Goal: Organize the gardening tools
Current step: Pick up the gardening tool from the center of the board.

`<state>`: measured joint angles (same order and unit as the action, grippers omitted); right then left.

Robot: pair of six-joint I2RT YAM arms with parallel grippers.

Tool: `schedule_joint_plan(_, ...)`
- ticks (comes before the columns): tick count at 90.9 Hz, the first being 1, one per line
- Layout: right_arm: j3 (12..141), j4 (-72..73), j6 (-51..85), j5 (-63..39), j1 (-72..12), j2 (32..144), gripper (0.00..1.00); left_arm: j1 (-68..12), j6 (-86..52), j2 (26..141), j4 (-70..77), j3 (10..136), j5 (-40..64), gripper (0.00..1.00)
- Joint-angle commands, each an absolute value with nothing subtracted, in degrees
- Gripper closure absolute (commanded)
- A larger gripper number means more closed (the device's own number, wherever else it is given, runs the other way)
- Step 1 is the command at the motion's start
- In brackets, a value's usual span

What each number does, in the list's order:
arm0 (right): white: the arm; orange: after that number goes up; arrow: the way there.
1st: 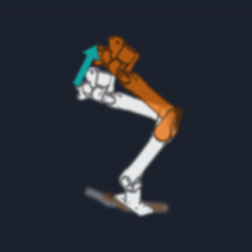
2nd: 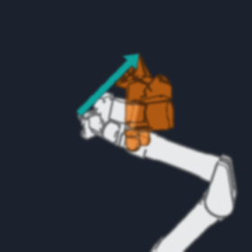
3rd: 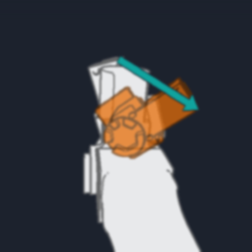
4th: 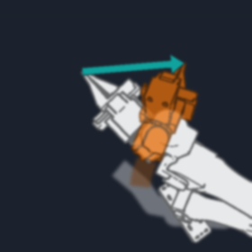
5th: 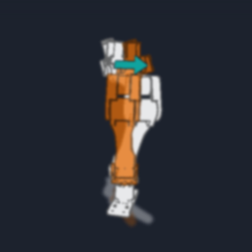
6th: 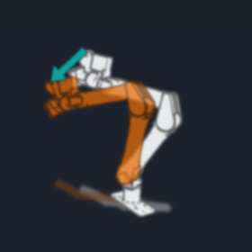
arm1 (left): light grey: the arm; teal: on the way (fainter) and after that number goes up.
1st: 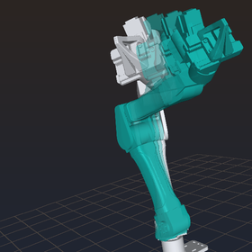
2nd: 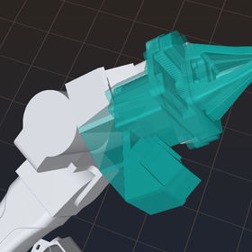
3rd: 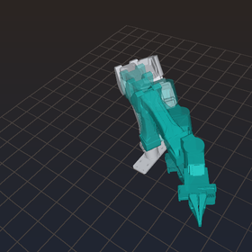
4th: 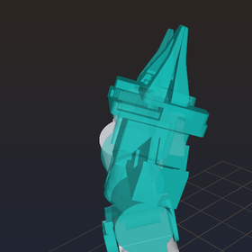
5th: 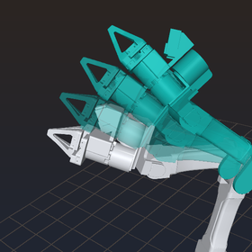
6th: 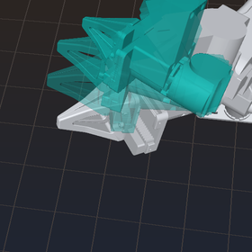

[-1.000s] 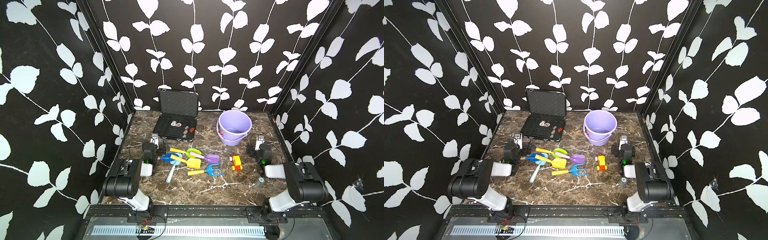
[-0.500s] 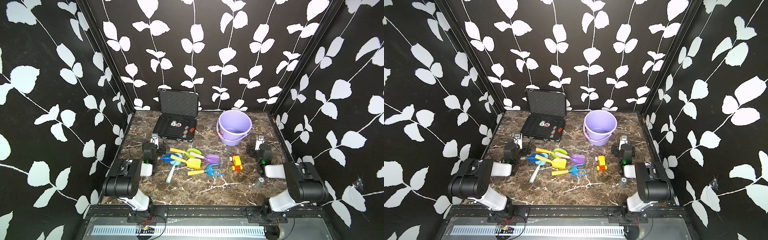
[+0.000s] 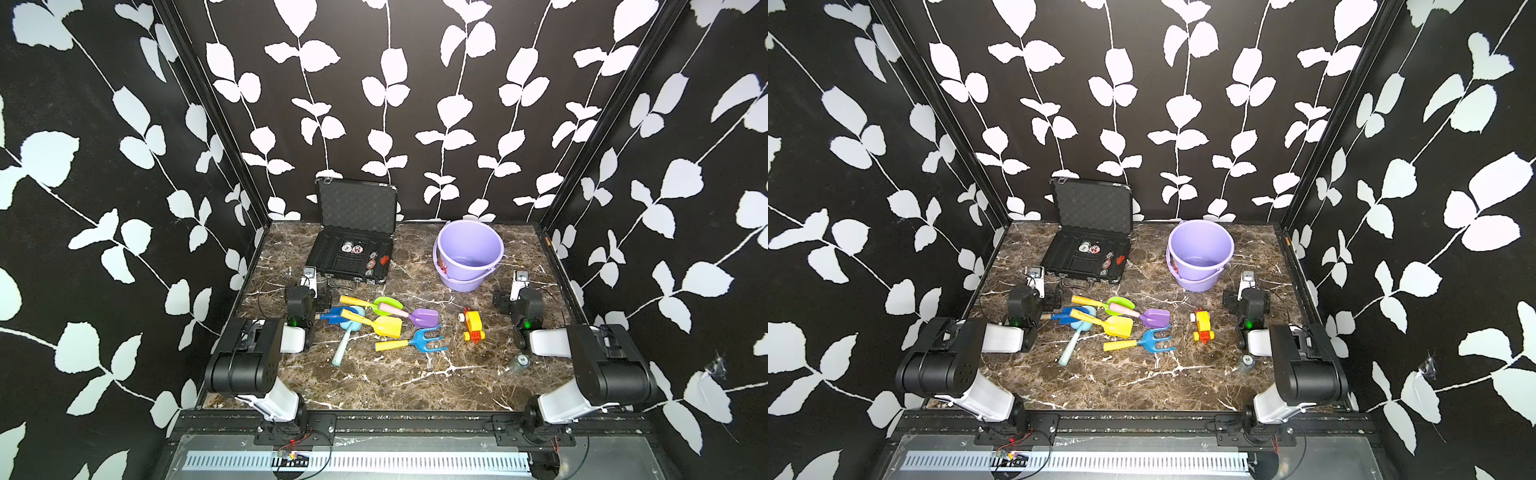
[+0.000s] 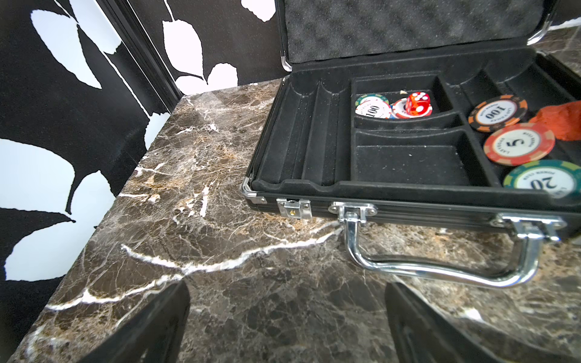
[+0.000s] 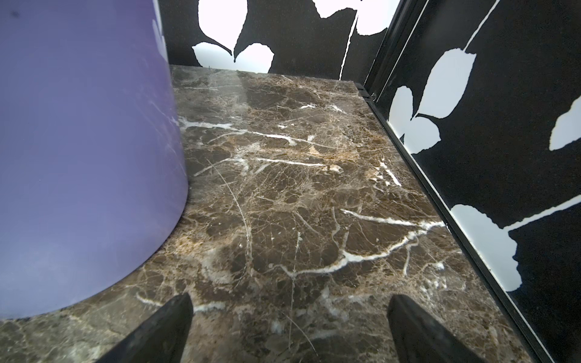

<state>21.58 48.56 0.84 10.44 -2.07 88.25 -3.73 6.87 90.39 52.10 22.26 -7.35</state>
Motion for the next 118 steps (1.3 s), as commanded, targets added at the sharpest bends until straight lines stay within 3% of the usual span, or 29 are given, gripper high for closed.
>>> schedule_joint_plan(1, 22.1, 50.0, 0.9, 10.6, -2.1, 87.5, 0.01, -3.7, 6.7, 89.5, 52.5, 22.8, -6.5, 0.01)
schedule_joint_plan(20, 27.3, 38.3, 2.0, 14.2, -2.6, 84.1, 0.01, -3.7, 8.4, 84.9, 49.0, 22.4, -2.1, 0.01)
schedule_joint_plan(37, 35.9, 17.7, 7.0, 19.0, -3.1, 79.2, 0.01, -3.7, 8.0, 77.5, 26.1, 30.1, -4.5, 0.01)
schedule_joint_plan(67, 41.0, 0.7, 16.3, 25.7, -4.5, 70.4, 0.01, -4.6, 6.6, 70.5, 17.2, 33.3, 6.8, 0.01)
schedule_joint_plan(92, 41.3, -5.4, 19.8, 26.8, -4.7, 66.1, 0.01, -18.0, 7.8, 61.0, 10.1, 33.0, -3.7, 0.01)
schedule_joint_plan(118, 43.8, -9.5, 20.9, 24.3, -4.7, 67.6, 0.01, -30.0, 1.8, 52.8, 5.7, 27.9, -4.8, 0.01)
